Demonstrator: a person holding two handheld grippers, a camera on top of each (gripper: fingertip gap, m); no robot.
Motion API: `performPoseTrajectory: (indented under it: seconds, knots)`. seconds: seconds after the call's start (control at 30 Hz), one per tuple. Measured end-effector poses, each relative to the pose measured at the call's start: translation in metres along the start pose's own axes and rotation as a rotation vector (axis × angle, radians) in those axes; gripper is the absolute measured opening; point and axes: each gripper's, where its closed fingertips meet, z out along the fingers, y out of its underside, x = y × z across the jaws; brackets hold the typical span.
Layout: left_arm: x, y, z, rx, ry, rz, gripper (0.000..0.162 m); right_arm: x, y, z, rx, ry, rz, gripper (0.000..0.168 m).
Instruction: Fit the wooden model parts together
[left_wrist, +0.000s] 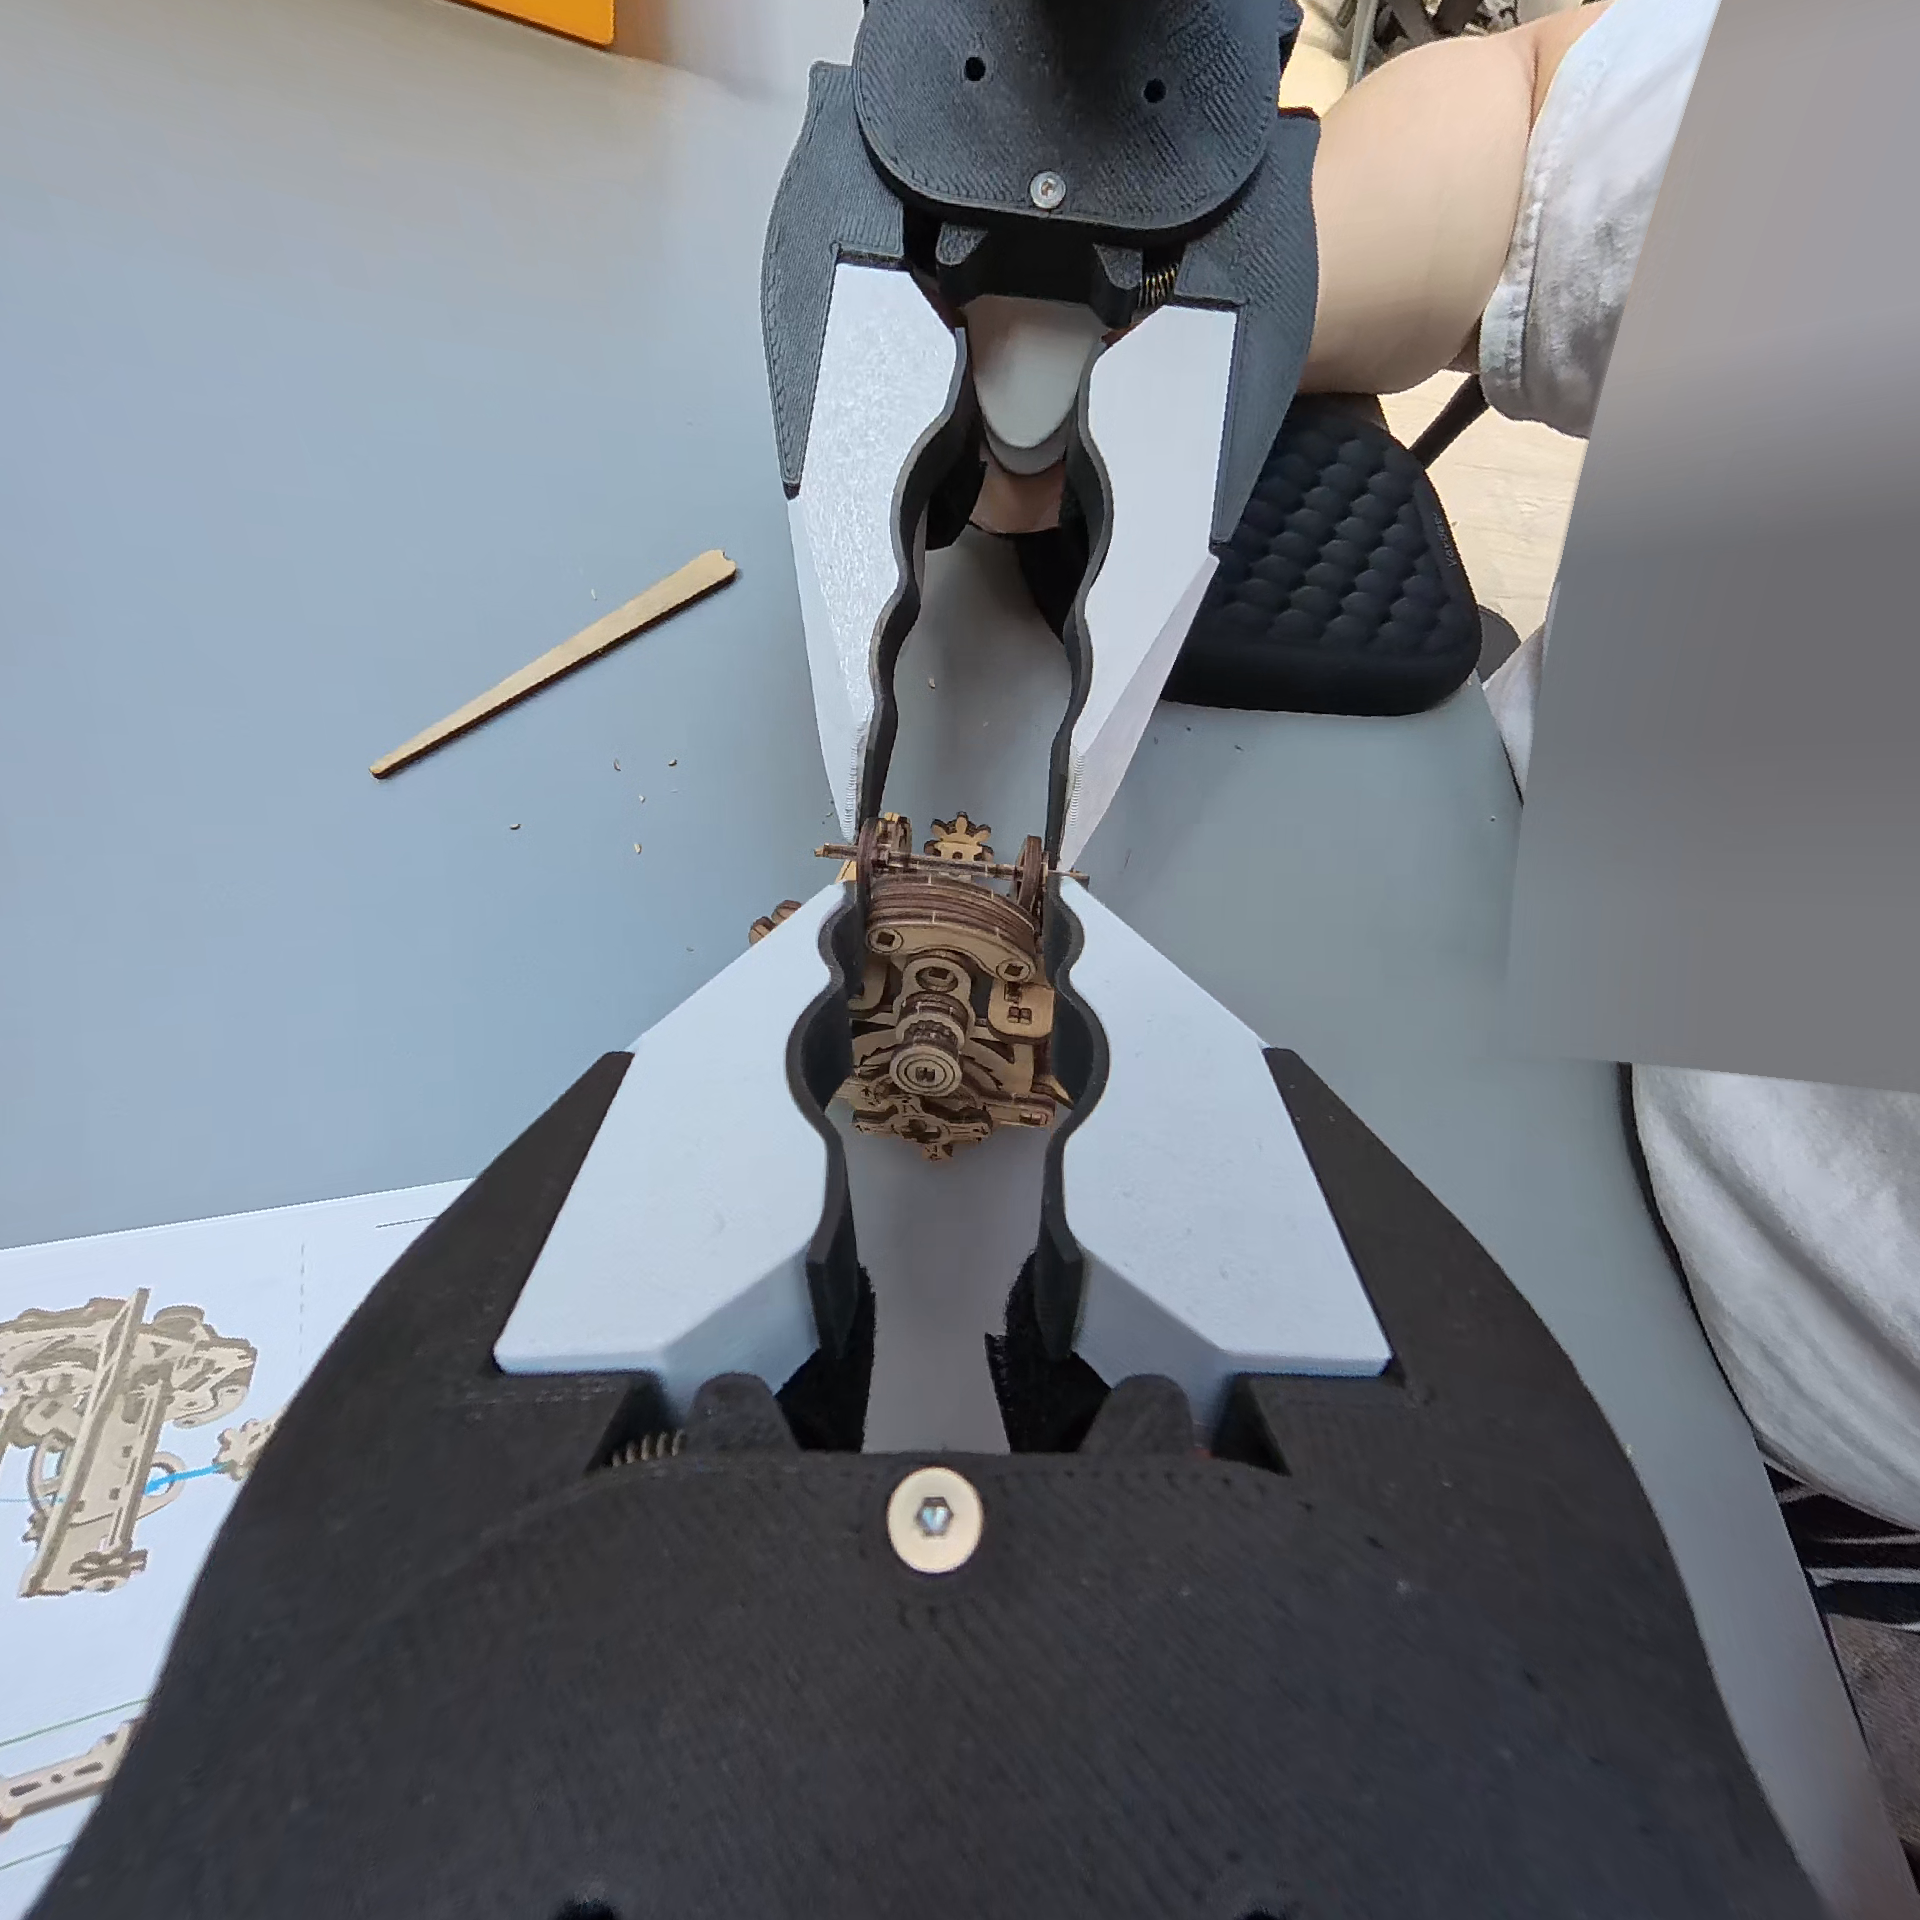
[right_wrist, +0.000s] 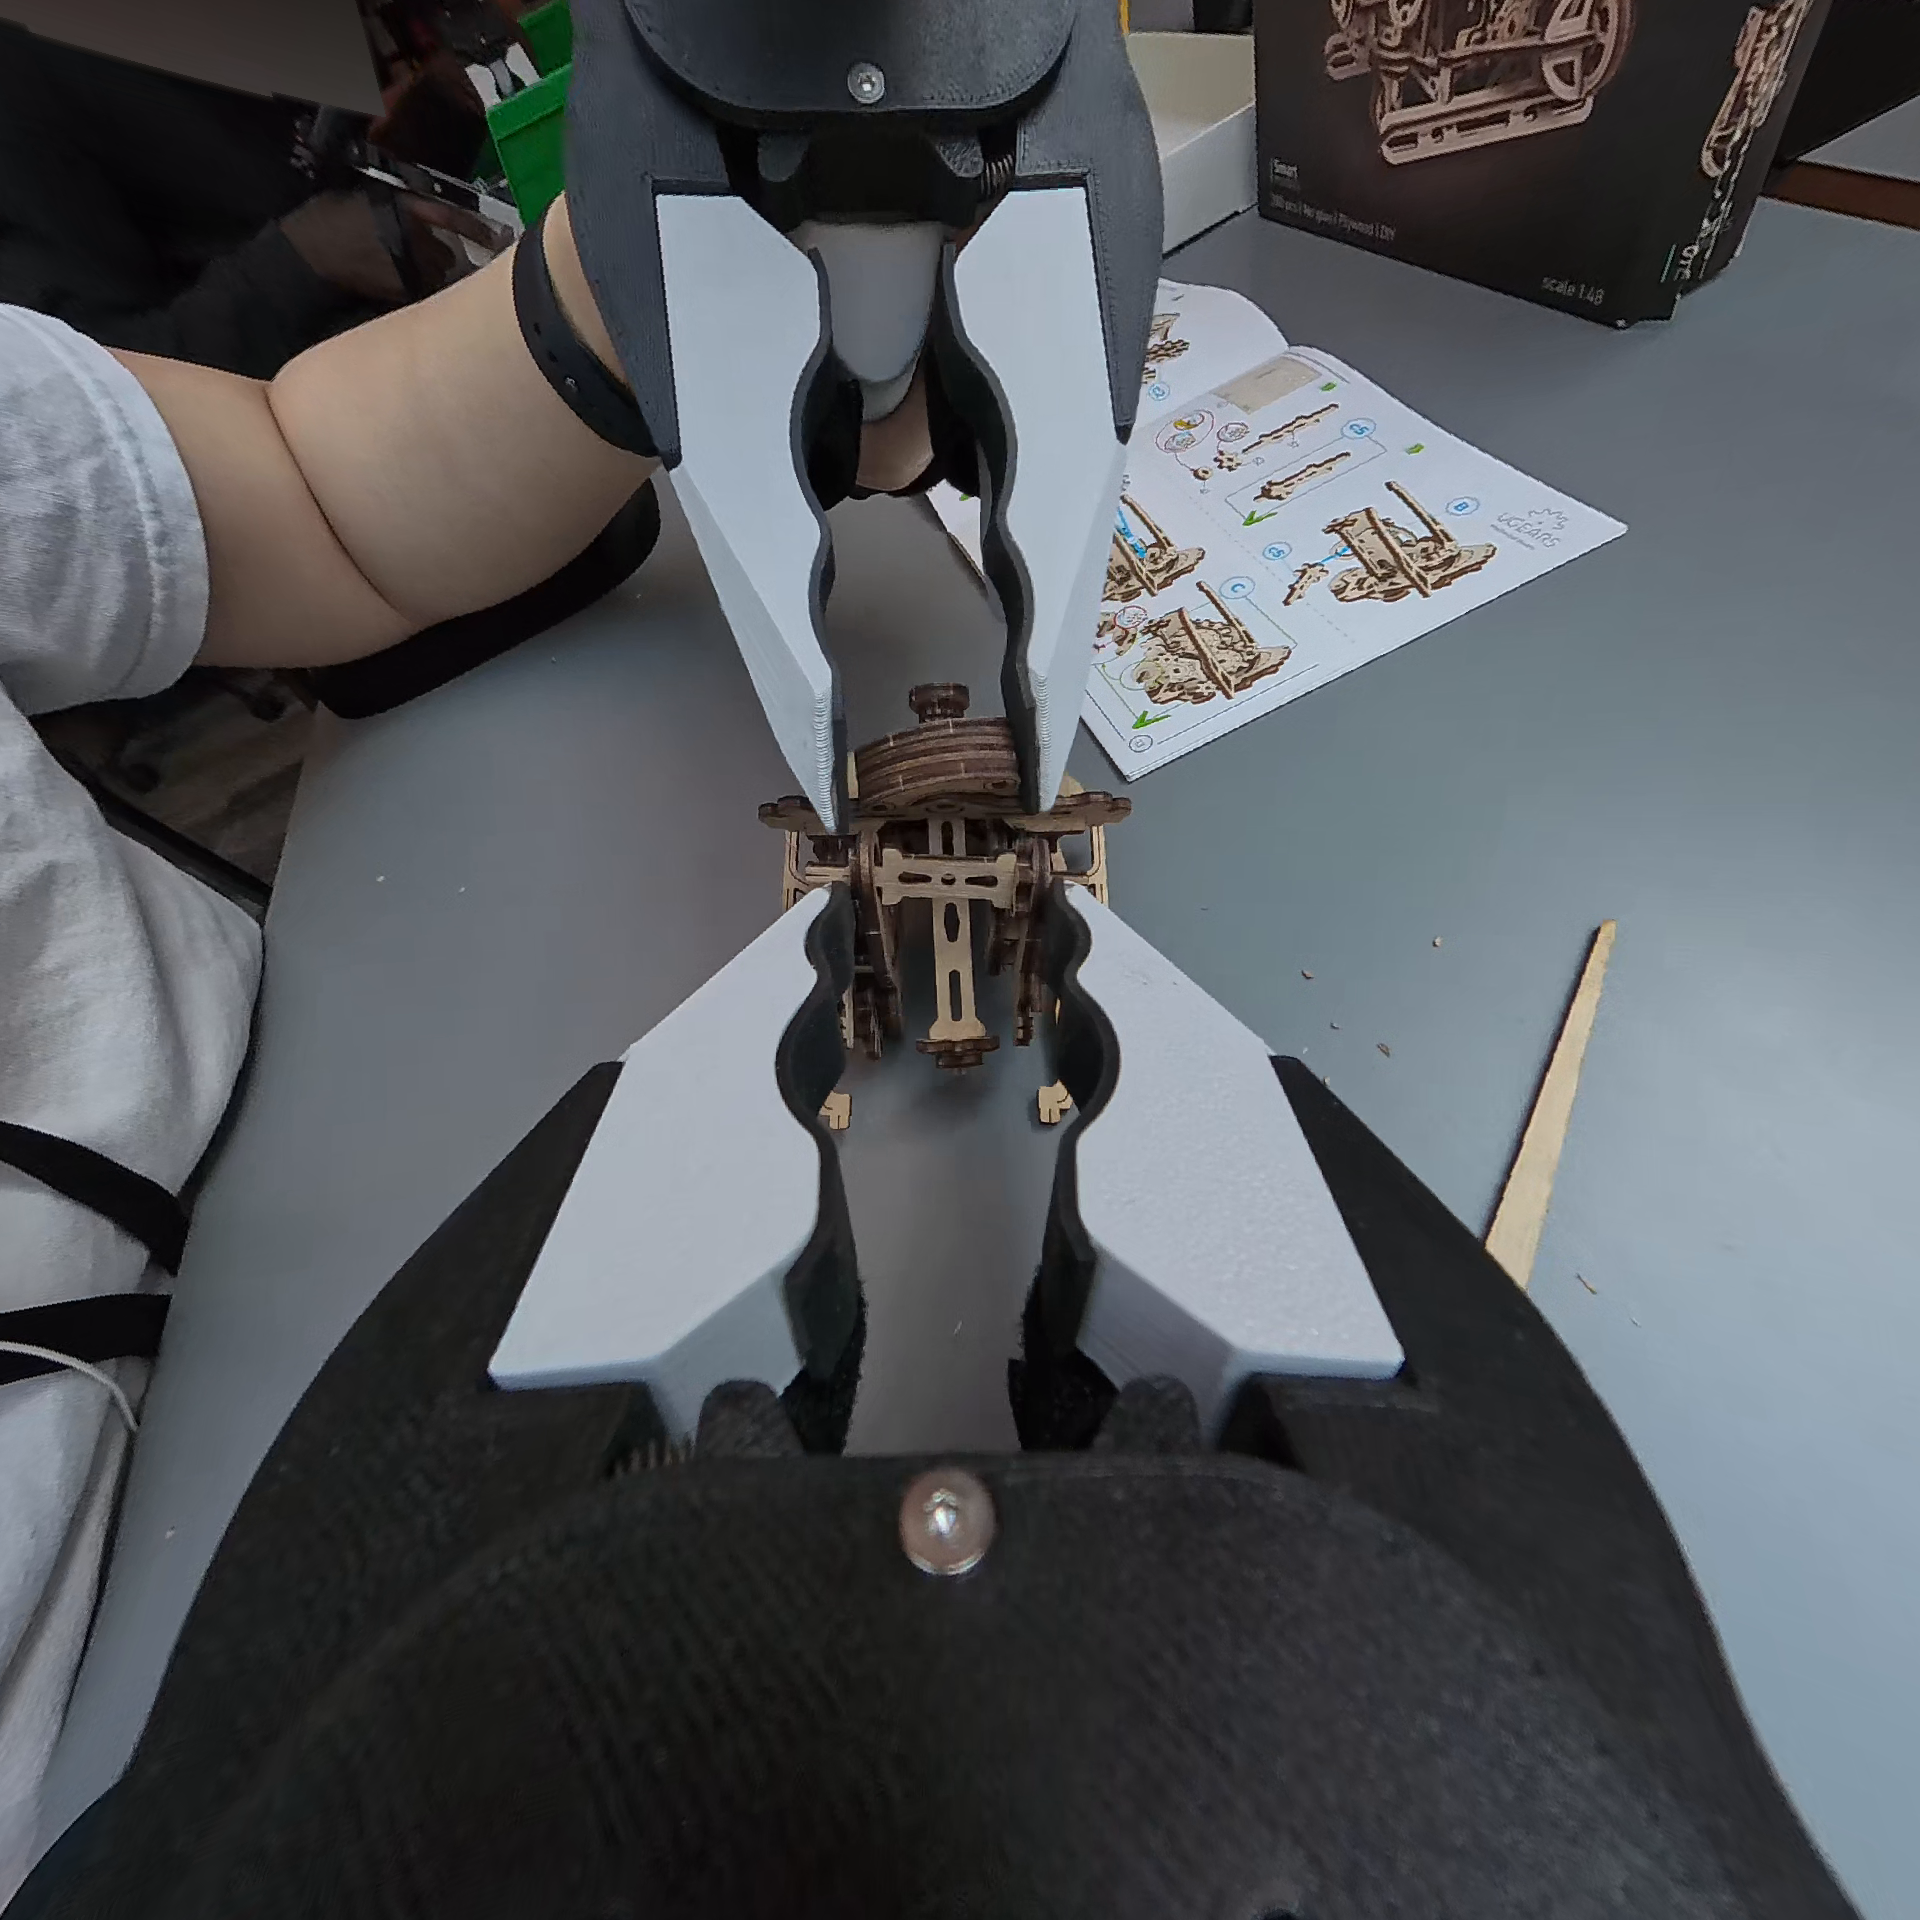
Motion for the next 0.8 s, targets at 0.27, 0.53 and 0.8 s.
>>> performPoseTrajectory:
  seconds: [0.27,0.53,0.8]
  knots:
    - [-0.001,0.000,0.000,0.001,-0.019,0.033,0.050,0.004,-0.002,-0.003,0.022,-0.002,0.012,0.035]
    - [-0.002,-0.003,0.004,-0.008,-0.062,0.104,0.045,-0.002,-0.001,-0.001,0.016,-0.008,-0.091,0.035]
    - [0.005,0.001,0.009,-0.034,-0.045,0.135,0.036,-0.006,0.000,-0.002,0.008,-0.042,-0.132,0.036]
